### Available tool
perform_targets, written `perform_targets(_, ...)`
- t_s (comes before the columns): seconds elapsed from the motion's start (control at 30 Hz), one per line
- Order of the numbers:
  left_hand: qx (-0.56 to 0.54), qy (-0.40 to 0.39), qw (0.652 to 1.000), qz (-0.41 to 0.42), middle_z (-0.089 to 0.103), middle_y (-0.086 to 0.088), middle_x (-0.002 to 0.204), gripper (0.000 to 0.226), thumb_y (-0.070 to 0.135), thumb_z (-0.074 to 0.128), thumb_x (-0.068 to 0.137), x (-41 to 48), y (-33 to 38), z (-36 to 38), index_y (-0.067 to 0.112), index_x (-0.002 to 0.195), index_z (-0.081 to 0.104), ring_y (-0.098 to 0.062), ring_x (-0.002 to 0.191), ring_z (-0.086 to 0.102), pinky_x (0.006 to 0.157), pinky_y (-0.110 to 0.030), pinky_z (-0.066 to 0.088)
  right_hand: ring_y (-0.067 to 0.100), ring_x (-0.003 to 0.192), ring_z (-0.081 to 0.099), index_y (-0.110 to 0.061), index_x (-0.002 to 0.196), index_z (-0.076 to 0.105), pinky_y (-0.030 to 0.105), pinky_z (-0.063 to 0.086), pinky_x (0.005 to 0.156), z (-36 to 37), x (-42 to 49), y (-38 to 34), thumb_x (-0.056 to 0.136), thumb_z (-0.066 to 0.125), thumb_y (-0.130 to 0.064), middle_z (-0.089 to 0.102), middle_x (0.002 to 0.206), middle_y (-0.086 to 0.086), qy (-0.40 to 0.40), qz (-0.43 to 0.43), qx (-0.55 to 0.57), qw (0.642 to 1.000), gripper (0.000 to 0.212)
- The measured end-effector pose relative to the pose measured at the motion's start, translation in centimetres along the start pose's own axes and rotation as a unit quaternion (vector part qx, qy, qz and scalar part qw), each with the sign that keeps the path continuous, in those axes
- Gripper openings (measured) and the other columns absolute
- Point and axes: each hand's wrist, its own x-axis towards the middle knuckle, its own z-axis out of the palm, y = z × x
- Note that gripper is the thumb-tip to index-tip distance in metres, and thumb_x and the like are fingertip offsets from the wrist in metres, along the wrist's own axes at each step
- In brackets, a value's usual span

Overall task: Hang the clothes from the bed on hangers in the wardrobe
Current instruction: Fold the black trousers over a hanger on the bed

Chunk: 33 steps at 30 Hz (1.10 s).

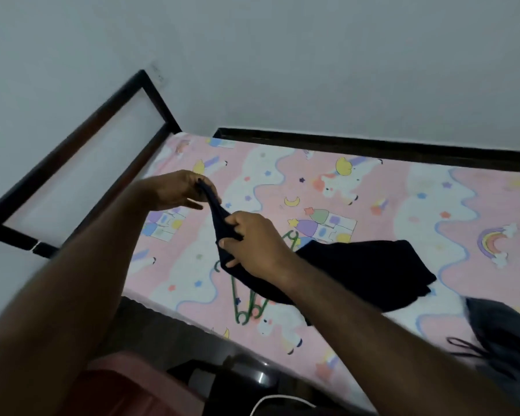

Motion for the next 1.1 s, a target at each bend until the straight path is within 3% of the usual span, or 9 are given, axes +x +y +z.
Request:
perform_targets(0.17, 0.089, -0.011, 0.993, -0.071, 0.074, 0.003, 0.095, 0.012, 0.012, 0.068, 0.085, -0.1, -1.4, -1.0, 0.021, 0.088, 0.075, -0.021, 0.107, 0.063, 0.099, -0.041, 0.045, 0.025, 0.075, 0.072, -0.007, 0.123, 0.055, 0.045, 0.061, 0.076, 2.4, 0.3, 1.0, 0.096, 0.06, -0.013, 0.061, 0.119, 0.01, -0.012, 0.009, 0.041, 0.999, 0.028)
perform_targets(0.27, 0.122, -0.023, 0.989, -0.084, 0.074, 0.006, 0.094, 0.029, 0.028, 0.069, 0.065, 2.2, 0.2, 0.6, 0.018, 0.092, 0.074, -0.019, 0.109, 0.061, 0.096, -0.037, 0.044, 0.025, 0.087, 0.07, -0.008, 0.122, 0.059, 0.047, 0.059, 0.081, 1.5, -0.4, 3.0, 0.095, 0.061, -0.016, 0.066, 0.111, 0.008, 0.028, 0.011, 0.048, 0.998, 0.028)
perform_targets(0.37, 0.095, -0.032, 0.994, -0.039, 0.074, 0.002, 0.102, 0.031, 0.029, 0.07, 0.066, 6.2, 2.7, 4.0, 0.019, 0.094, 0.075, -0.019, 0.111, 0.061, 0.104, -0.042, 0.041, 0.02, 0.095, 0.068, -0.013, 0.103, 0.066, 0.047, 0.055, 0.088, -2.1, -1.2, 6.8, 0.093, 0.063, -0.017, 0.072, 0.102, 0.004, 0.113, 0.033, 0.086, 0.989, 0.011)
perform_targets(0.53, 0.101, -0.03, 0.994, 0.025, 0.066, -0.009, 0.096, 0.018, 0.022, 0.073, 0.085, 17.9, 6.9, 16.1, 0.007, 0.093, 0.069, -0.022, 0.092, 0.058, 0.086, -0.039, 0.046, 0.033, 0.092, 0.069, -0.011, 0.092, 0.066, 0.057, 0.055, 0.08, -11.6, -3.3, 17.6, 0.093, 0.062, -0.015, 0.071, 0.094, 0.011, 0.279, 0.115, 0.182, 0.936, 0.006)
perform_targets(0.6, 0.15, -0.031, 0.987, 0.043, 0.047, -0.011, 0.072, 0.033, 0.024, 0.07, 0.089, 23.4, 7.4, 22.7, 0.002, 0.074, 0.051, -0.02, 0.068, 0.043, 0.065, -0.034, 0.035, 0.032, 0.094, 0.068, -0.013, 0.093, 0.066, 0.054, 0.058, 0.08, -15.2, -4.2, 23.6, 0.095, 0.06, -0.013, 0.07, 0.095, 0.012, 0.324, 0.159, 0.21, 0.909, 0.005)
perform_targets(0.67, 0.195, -0.047, 0.976, 0.089, 0.032, -0.004, 0.063, 0.043, 0.024, 0.067, 0.092, 29.2, 6.7, 29.2, 0.009, 0.064, 0.037, -0.017, 0.061, 0.034, 0.063, -0.031, 0.024, 0.029, 0.09, 0.067, -0.018, 0.09, 0.063, 0.049, 0.059, 0.079, -18.4, -4.5, 30.4, 0.096, 0.059, -0.009, 0.067, 0.093, 0.01, 0.359, 0.207, 0.233, 0.88, 0.011)
perform_targets(0.83, 0.258, -0.068, 0.959, 0.093, 0.059, -0.026, 0.1, 0.024, 0.023, 0.056, 0.098, 39.6, 4.8, 41.6, 0.001, 0.087, 0.055, -0.034, 0.097, 0.057, 0.074, -0.033, 0.036, 0.019, 0.072, 0.059, -0.008, 0.097, 0.06, 0.027, 0.057, 0.056, -23.9, -4.3, 45.3, 0.094, 0.06, -0.002, 0.061, 0.082, 0.009, 0.424, 0.273, 0.247, 0.828, 0.007)
perform_targets(0.97, 0.247, 0.019, 0.959, 0.14, 0.063, -0.019, 0.107, 0.023, 0.024, 0.054, 0.097, 45.2, 4.3, 46.1, 0.003, 0.103, 0.062, -0.032, 0.101, 0.057, 0.073, -0.027, 0.032, 0.029, 0.083, 0.067, -0.022, 0.084, 0.062, 0.042, 0.06, 0.072, -26.8, -3.2, 52.2, 0.093, 0.062, -0.007, 0.066, 0.086, 0.012, 0.434, 0.248, 0.215, 0.839, 0.018)
perform_targets(1.1, 0.189, 0.081, 0.97, 0.133, 0.066, -0.013, 0.096, 0.021, 0.024, 0.054, 0.096, 46.8, 2.7, 48.4, 0.007, 0.104, 0.063, -0.029, 0.089, 0.059, 0.071, -0.03, 0.04, 0.027, 0.085, 0.069, -0.018, 0.085, 0.064, 0.04, 0.061, 0.072, -27.6, -2.3, 55.1, 0.094, 0.062, -0.011, 0.07, 0.093, 0.015, 0.458, 0.25, 0.19, 0.832, 0.012)
